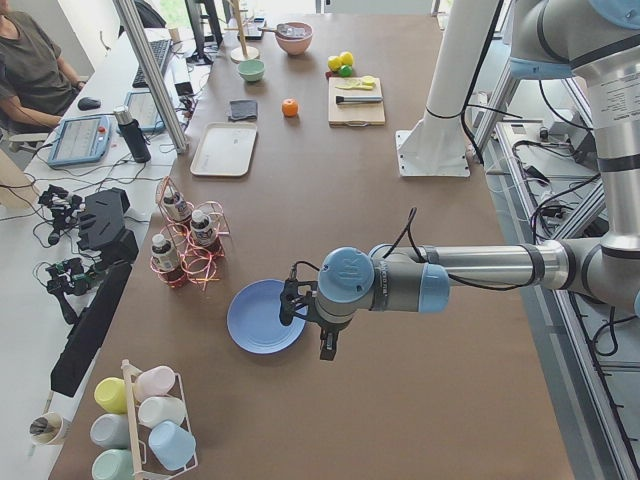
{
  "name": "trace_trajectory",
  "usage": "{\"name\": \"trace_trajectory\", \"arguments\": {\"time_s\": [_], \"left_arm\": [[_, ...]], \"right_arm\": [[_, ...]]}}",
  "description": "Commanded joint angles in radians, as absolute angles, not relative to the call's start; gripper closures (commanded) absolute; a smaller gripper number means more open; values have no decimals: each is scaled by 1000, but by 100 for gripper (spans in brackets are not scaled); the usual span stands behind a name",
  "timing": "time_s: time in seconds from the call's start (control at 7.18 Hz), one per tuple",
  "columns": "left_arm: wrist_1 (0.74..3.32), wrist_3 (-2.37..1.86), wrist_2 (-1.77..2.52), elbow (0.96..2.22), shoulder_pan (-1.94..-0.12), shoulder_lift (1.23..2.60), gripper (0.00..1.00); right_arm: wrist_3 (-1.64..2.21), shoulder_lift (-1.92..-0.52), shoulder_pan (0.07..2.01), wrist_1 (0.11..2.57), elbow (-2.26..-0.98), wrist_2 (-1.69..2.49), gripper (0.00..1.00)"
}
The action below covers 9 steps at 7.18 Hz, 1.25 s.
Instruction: Pick orange to plate
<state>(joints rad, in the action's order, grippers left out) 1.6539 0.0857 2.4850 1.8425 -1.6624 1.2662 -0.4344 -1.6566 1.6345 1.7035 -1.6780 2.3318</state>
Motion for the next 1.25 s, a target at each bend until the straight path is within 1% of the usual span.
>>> {"name": "trace_trajectory", "arguments": {"time_s": [0.0,0.28,0.42,0.56,0.84,0.98,1.11], "left_arm": [[1654,81,2487,1839,-1660,1259,3],[1654,74,2485,1832,-1660,1259,3],[1658,77,2479,1740,-1654,1305,3],[1765,72,2476,1638,-1651,1342,2],[2092,-169,2471,1421,-1544,1413,3],[2218,-280,2468,1354,-1496,1443,3],[2308,-370,2386,1317,-1415,1466,3]], "right_arm": [[-431,-1663,1634,1665,-1680,2347,0],[-434,-1664,1634,1661,-1680,2371,0],[-434,-1664,1634,1663,-1680,2387,0],[-433,-1669,1634,1661,-1680,2396,0],[-431,-1671,1634,1661,-1678,2399,0],[-431,-1672,1634,1663,-1678,2401,0],[-430,-1677,1629,1663,-1678,2401,0]]}}
